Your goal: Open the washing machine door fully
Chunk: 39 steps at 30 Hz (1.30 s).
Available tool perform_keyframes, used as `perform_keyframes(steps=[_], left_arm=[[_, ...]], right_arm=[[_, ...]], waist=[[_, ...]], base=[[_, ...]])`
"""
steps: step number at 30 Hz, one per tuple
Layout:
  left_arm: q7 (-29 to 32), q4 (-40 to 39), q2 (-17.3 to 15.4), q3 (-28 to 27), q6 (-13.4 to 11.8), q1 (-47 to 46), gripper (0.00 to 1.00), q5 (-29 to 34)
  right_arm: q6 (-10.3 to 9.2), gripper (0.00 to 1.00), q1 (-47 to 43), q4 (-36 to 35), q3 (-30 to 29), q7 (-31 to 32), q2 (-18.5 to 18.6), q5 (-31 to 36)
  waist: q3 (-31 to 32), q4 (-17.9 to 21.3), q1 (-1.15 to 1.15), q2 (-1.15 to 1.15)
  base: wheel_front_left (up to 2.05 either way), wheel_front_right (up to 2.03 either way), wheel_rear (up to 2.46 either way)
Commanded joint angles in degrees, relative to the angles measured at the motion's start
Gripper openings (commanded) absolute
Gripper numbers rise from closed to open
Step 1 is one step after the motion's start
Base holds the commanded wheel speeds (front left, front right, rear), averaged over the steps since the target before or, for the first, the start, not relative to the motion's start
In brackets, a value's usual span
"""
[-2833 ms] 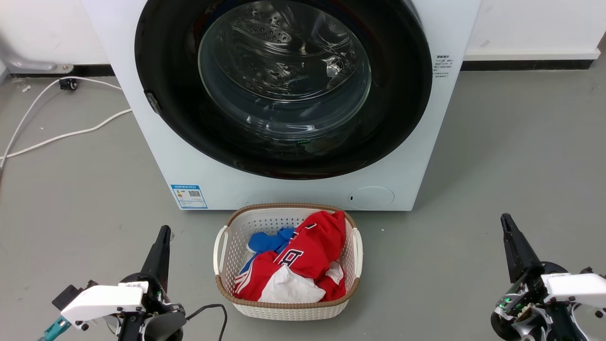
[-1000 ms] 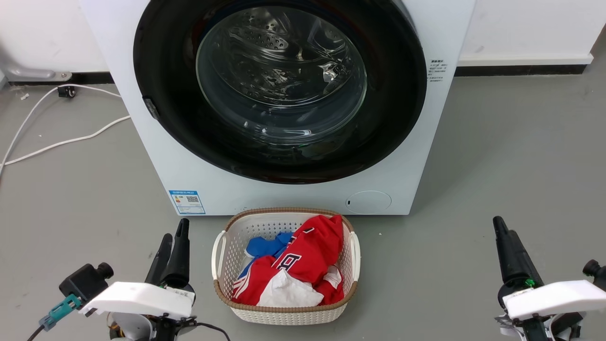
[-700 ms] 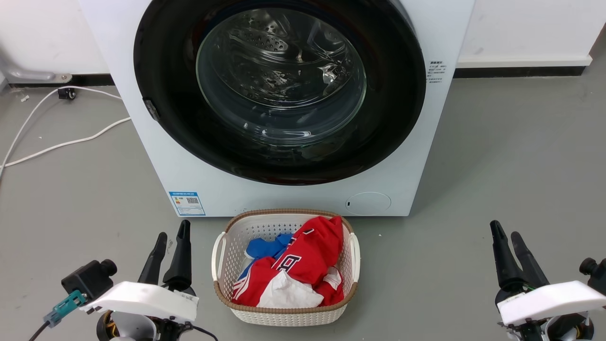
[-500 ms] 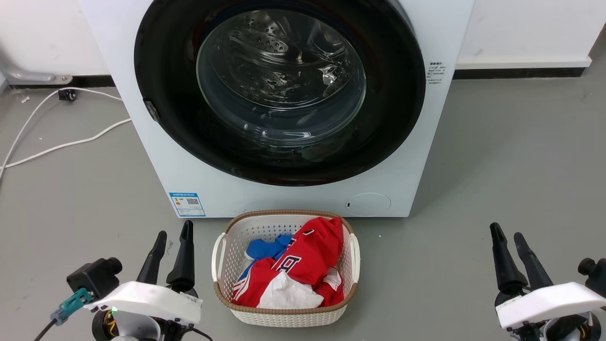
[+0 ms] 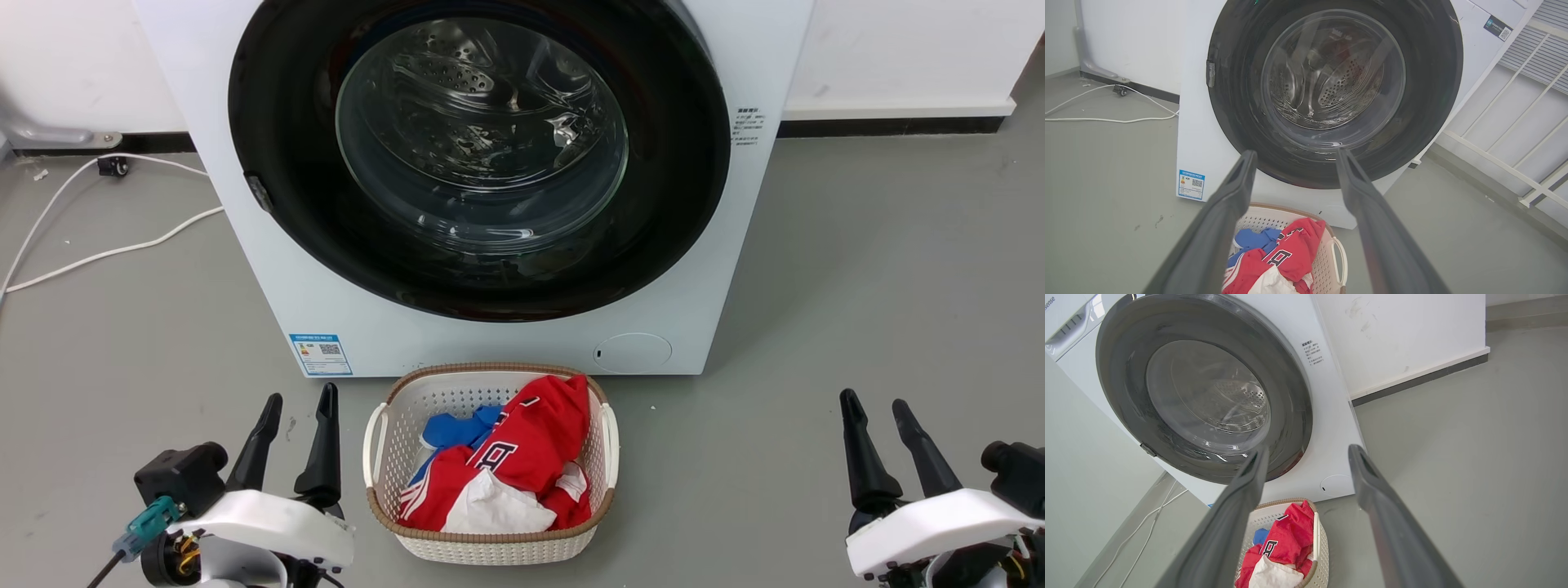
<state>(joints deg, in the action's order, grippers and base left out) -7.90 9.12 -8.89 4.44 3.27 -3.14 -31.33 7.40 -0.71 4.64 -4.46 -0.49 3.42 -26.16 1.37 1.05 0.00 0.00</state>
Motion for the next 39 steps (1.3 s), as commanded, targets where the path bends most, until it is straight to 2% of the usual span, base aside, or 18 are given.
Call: perform_keyframes(steps=[1, 15, 39], left_arm=[[-0.67, -0.70, -0.63, 0.20, -0.35, -0.23, 1.00, 1.70], [-2.65, -0.68, -1.70, 1.09, -1.78, 0.14, 1.00, 9.56], [-5.50, 1.08, -2.21, 2.86, -2.00, 0.10, 1.00, 18.58]], right_arm=[[0.09, 1.00, -0.08, -0.78, -0.04, -0.39, -0.08, 1.70], [0.10, 1.00, 0.06, -0.96, 0.24, -1.29, -0.35, 10.24], [0.13, 1.00, -0.58, -1.81, 0.57, -2.82, -0.50, 20.90]], waist=[[-0.03, 0.04, 0.00, 0.00], [-0.19, 0.18, 0.00, 0.00], [0.01, 0.37, 0.00, 0.00]], base=[[0.00, 0.00, 0.00], [0.00, 0.00, 0.00], [0.00, 0.00, 0.00]])
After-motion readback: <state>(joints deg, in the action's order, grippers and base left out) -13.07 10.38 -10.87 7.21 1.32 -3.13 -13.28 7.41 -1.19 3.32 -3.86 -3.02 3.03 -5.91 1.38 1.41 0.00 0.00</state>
